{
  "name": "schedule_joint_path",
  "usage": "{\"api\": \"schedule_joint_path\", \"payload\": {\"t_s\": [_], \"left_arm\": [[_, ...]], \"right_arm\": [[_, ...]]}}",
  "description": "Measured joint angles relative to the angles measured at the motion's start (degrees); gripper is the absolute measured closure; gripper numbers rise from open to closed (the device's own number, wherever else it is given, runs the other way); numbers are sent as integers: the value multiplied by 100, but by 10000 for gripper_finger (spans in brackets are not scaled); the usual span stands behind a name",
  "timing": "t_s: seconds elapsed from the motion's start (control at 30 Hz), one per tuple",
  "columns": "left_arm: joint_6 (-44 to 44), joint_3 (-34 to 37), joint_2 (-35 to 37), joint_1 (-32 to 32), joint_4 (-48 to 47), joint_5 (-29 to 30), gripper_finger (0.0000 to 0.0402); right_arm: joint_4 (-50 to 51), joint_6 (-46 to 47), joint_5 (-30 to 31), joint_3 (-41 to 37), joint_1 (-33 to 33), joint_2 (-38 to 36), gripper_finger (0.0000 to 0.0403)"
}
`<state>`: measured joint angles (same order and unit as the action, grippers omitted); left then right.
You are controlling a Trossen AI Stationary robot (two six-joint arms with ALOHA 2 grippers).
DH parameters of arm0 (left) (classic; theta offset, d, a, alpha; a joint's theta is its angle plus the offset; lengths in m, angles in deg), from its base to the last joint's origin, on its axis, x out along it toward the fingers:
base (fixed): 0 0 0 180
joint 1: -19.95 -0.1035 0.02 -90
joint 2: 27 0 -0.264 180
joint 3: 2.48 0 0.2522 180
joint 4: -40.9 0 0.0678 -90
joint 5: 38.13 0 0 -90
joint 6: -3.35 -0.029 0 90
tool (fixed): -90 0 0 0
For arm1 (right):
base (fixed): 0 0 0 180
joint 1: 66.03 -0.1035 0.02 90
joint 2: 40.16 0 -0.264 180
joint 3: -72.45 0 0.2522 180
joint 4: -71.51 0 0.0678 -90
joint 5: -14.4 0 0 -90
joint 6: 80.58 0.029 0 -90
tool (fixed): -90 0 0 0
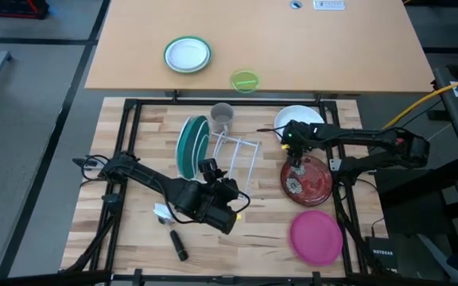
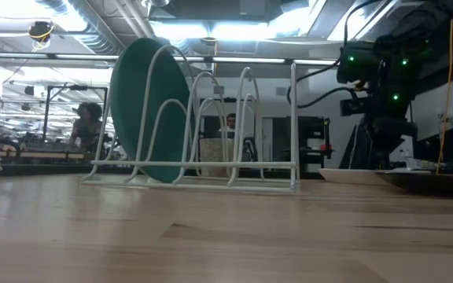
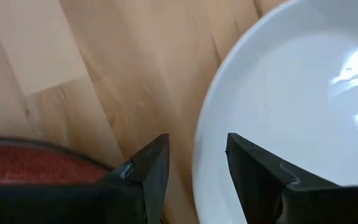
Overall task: Sort dishes
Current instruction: Put the white plate into the dish rack
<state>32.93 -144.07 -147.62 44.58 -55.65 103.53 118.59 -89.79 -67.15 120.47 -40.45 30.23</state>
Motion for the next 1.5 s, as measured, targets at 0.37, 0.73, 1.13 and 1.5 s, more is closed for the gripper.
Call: {"api": "schedule_joint_path", "payload": {"t_s": [0.37, 0.73, 1.13, 1.5], "left_arm": [[0, 0, 0, 0, 11, 0, 231], [0, 0, 0, 1, 11, 0, 231], [0, 0, 2, 0, 16, 2, 231], [0, 0, 2, 2, 92, 0, 231]], "right_arm": [[-418, 360, 591, -309, -2, 0, 237], [-952, 339, 790, -637, -4, 0, 237], [-1268, 273, 1235, -868, 52, 0, 237], [-1370, -53, 963, -851, 564, 402, 302]]}}
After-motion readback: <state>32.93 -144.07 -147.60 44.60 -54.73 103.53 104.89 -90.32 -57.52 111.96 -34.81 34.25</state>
